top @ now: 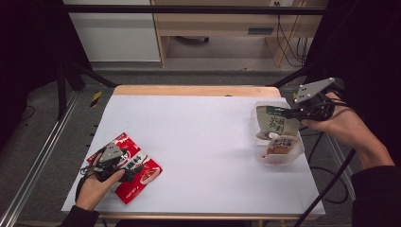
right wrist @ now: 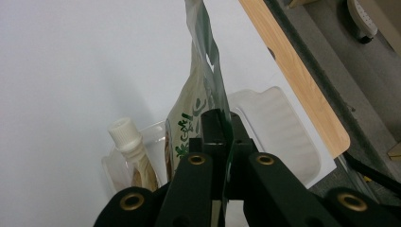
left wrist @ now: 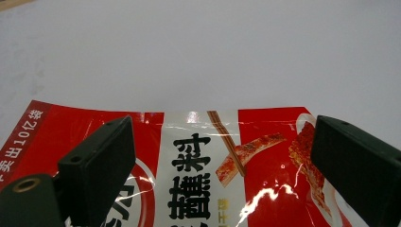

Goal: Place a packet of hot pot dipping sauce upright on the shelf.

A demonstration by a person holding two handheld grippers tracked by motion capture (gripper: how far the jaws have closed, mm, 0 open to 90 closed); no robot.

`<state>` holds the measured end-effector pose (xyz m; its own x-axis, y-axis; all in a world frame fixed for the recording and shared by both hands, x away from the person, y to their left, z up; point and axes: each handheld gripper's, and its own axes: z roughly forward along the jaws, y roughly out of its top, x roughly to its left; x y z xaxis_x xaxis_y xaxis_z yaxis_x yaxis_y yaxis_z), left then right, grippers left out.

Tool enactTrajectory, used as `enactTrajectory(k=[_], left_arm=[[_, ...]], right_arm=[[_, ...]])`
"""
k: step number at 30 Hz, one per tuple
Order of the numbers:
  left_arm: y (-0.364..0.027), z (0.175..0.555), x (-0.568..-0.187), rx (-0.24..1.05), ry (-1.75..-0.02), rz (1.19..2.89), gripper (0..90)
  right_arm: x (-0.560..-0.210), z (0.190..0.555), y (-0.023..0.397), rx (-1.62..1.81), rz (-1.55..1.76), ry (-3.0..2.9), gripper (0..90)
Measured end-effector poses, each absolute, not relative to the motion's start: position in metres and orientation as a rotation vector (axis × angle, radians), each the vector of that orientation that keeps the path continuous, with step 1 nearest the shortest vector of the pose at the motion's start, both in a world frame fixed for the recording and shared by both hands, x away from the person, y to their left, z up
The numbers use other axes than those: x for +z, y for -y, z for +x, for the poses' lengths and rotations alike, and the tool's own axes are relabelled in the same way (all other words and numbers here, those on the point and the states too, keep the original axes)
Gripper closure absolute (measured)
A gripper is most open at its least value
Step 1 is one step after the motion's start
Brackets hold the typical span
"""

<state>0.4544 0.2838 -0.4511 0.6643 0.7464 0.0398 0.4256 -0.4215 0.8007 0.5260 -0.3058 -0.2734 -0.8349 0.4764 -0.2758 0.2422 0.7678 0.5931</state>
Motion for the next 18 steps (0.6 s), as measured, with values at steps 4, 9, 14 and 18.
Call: enactTrajectory(k=[4, 9, 14, 18], left_arm=[[-0.284, 0.454, -0.451, 0.504, -0.903, 2.072, 7.3], [-0.283, 0.454, -0.451, 0.503, -0.901, 2.072, 7.3], [-0.284, 0.454, -0.451, 0.503, -0.9, 2.073, 7.3], [-0.284, 0.454, -0.451, 0.503, -0.901, 2.073, 7.3]], right_arm=[[-0.278, 0.527, 0.306, 0.767, 0.548, -2.564, 90.0], [-0.284, 0.528, 0.306, 0.76, 0.553, -2.572, 90.0], [-0.292, 0.529, 0.306, 0.774, 0.565, -2.582, 90.0], [-0.299, 0.53, 0.305, 0.774, 0.566, -2.586, 90.0]])
